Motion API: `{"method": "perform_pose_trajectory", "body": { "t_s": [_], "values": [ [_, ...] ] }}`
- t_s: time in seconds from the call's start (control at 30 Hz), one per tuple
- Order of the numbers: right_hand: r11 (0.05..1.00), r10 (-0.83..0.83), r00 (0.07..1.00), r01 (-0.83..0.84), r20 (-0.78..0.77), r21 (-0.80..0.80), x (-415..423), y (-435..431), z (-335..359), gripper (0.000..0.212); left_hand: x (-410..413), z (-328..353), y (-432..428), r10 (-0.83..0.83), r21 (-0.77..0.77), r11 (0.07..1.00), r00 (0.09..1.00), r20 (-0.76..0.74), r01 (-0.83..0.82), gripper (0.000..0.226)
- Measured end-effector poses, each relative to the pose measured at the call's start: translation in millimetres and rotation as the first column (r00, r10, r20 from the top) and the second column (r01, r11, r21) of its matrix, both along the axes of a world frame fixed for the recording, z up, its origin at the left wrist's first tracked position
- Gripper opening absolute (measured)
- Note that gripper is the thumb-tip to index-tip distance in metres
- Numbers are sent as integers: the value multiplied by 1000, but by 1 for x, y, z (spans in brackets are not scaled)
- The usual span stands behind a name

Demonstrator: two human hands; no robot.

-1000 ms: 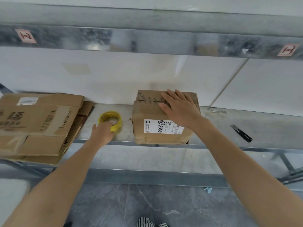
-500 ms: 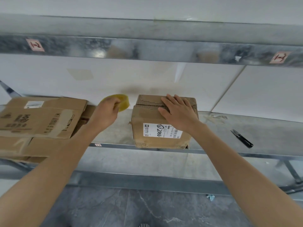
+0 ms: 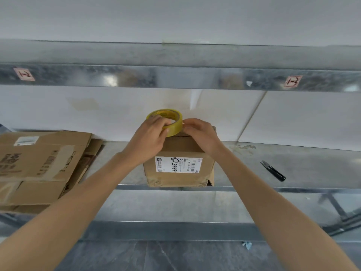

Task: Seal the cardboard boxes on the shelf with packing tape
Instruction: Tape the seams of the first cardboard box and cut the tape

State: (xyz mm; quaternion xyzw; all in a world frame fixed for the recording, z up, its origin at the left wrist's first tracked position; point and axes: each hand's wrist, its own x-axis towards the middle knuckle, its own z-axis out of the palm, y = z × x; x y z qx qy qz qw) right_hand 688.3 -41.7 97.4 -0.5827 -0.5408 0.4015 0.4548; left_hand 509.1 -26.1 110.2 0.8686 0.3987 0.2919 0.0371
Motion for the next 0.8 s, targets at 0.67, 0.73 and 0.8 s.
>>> {"method": "perform_pose_trajectory", "body": {
  "t_s": [0.67,0.73,0.8],
  "values": [
    [982,-176,974,183,-144,42,15,5,4,21,11,-7,6,-53,-30,998,999,-7,53,17],
    [981,-176,976,185,-127,62,15,5,3,21,10,-9,9,-39,-48,998,999,-16,38,15],
    [977,-191,973,202,-130,72,15,6,0,20,9,-10,13,-14,-55,998,1000,-26,13,16]
  ]
}}
